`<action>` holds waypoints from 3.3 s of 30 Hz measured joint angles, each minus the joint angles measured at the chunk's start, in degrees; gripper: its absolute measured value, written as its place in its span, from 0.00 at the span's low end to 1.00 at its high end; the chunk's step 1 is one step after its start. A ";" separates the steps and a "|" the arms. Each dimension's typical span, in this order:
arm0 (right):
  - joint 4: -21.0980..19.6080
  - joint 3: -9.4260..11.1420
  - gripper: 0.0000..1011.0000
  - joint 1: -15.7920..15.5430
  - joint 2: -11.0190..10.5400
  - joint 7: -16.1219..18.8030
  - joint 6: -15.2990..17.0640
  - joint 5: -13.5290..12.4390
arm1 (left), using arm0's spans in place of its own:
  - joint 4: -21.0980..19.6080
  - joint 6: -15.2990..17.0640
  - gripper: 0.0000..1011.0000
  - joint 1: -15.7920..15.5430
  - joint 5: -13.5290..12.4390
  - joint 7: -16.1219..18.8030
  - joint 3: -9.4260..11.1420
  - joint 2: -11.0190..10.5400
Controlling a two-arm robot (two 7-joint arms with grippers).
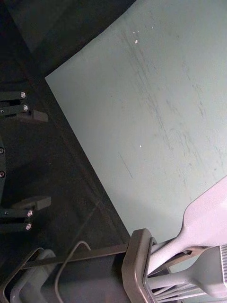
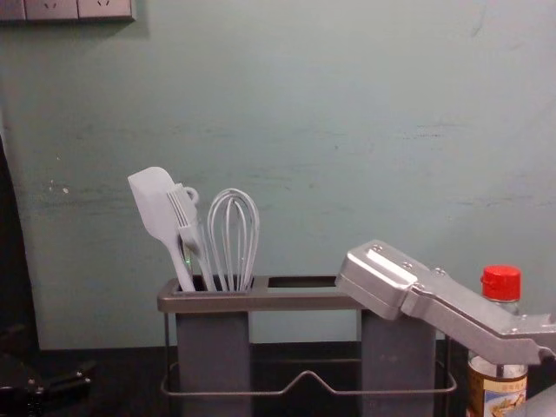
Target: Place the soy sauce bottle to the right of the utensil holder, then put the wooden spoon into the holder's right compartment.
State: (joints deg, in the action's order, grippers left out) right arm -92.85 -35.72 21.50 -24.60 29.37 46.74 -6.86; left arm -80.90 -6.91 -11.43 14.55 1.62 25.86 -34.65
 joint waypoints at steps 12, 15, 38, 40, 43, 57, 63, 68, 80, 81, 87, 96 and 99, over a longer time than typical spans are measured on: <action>-0.01 0.01 0.99 0.04 -0.03 -0.01 0.00 -0.19 | 0.00 0.00 1.00 0.00 0.00 0.00 0.00 0.00; -0.02 0.01 0.99 0.06 -0.05 -0.02 0.01 -0.26 | 0.00 0.00 1.00 0.00 0.00 0.00 0.00 0.00; -4.48 3.89 0.84 -4.49 -0.74 -2.33 -7.47 -0.96 | 0.00 0.00 1.00 0.00 0.00 0.00 0.00 0.00; -6.21 5.17 0.84 -6.11 -1.13 -3.00 -10.26 -1.16 | 0.00 0.00 1.00 0.00 0.00 0.00 0.00 0.00; -10.15 7.84 0.84 -9.72 -2.44 -4.01 -17.14 -1.62 | 0.00 0.00 1.00 0.00 0.00 0.00 0.00 0.00; -16.01 13.66 0.84 -17.54 -6.12 -4.70 -36.45 -3.97 | 0.00 0.00 1.00 0.00 0.00 0.00 0.00 0.00; -17.08 15.64 0.84 -20.04 -6.39 -5.78 -44.09 -3.91 | 0.00 0.00 1.00 0.00 0.00 0.00 0.00 0.00; -17.61 18.08 0.84 -21.69 -5.72 -6.03 -49.87 -5.69 | 0.00 0.00 1.00 0.00 0.00 0.00 0.00 0.00; -17.92 19.75 0.84 -17.96 -4.42 -5.51 -51.85 -6.84 | 0.00 0.00 1.00 0.00 0.00 0.00 0.00 0.00; -17.71 19.75 0.84 -17.51 -4.29 -5.51 -51.85 -6.83 | 0.00 0.00 1.00 0.00 0.00 0.00 0.00 0.00; -15.46 19.84 0.84 -14.17 -3.06 -5.50 -51.64 -7.43 | 0.00 0.00 1.00 0.00 0.00 0.00 0.00 0.00; -9.19 18.69 0.84 -6.53 -0.93 -4.35 -51.63 -8.17 | 0.00 0.00 1.00 0.00 0.00 0.00 0.00 0.00; -7.80 18.27 0.84 -4.49 -0.55 -3.90 -51.15 -8.51 | 0.00 0.00 1.00 0.00 0.00 0.00 0.00 0.00</action>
State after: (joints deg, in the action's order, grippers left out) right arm -100.65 -17.46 17.02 -25.14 25.47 -4.41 -15.37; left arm -80.90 -6.90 -11.43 14.55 1.62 25.86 -34.65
